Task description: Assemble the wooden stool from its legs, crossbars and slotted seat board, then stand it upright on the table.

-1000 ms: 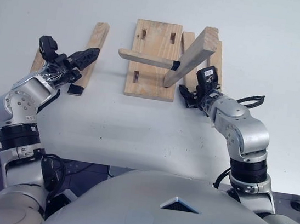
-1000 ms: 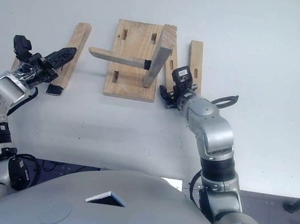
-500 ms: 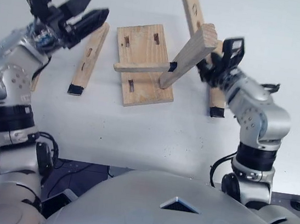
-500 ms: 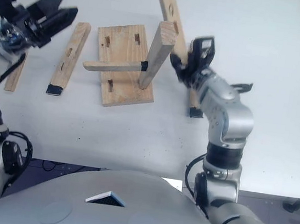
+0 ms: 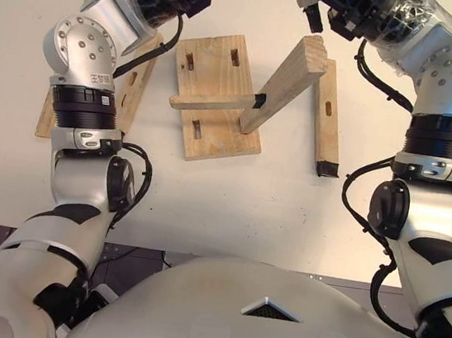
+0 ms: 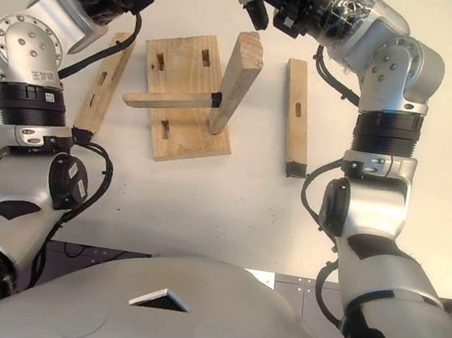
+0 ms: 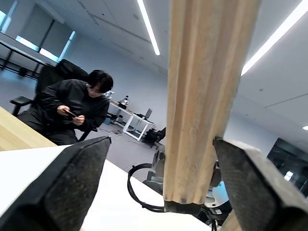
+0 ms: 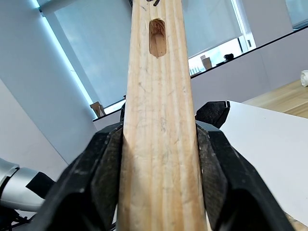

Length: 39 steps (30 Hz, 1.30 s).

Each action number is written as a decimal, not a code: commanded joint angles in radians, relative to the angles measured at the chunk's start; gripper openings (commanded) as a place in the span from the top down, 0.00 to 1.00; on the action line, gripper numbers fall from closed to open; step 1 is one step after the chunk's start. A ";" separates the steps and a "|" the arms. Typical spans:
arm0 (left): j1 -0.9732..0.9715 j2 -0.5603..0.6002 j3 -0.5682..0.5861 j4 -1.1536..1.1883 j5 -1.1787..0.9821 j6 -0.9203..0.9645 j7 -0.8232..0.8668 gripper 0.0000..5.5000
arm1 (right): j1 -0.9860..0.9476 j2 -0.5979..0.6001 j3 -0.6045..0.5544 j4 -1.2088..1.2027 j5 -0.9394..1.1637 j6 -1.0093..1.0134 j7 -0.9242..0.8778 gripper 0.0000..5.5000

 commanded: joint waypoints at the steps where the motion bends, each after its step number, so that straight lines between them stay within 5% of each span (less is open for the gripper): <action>1: -0.044 -0.003 0.019 -0.013 -0.046 0.040 -0.009 0.29 | -0.016 -0.018 0.029 0.003 -0.009 0.019 0.014 0.63; 10: -0.034 -0.009 0.021 -0.018 -0.052 0.050 -0.012 0.29 | 0.008 -0.038 0.083 -0.013 -0.027 0.024 0.055 0.63; 21: -0.015 0.008 0.053 -0.019 -0.074 0.069 -0.006 0.61 | 0.012 -0.023 0.097 -0.017 -0.028 0.016 0.042 0.63; 29: 0.018 0.008 0.030 -0.033 -0.002 -0.030 -0.012 0.63 | -0.002 -0.014 0.108 -0.005 -0.056 -0.018 0.021 0.63; 39: 0.186 0.069 0.016 -0.058 0.193 -0.294 -0.022 0.63 | 0.065 -0.099 0.063 0.013 -0.109 -0.075 -0.053 0.32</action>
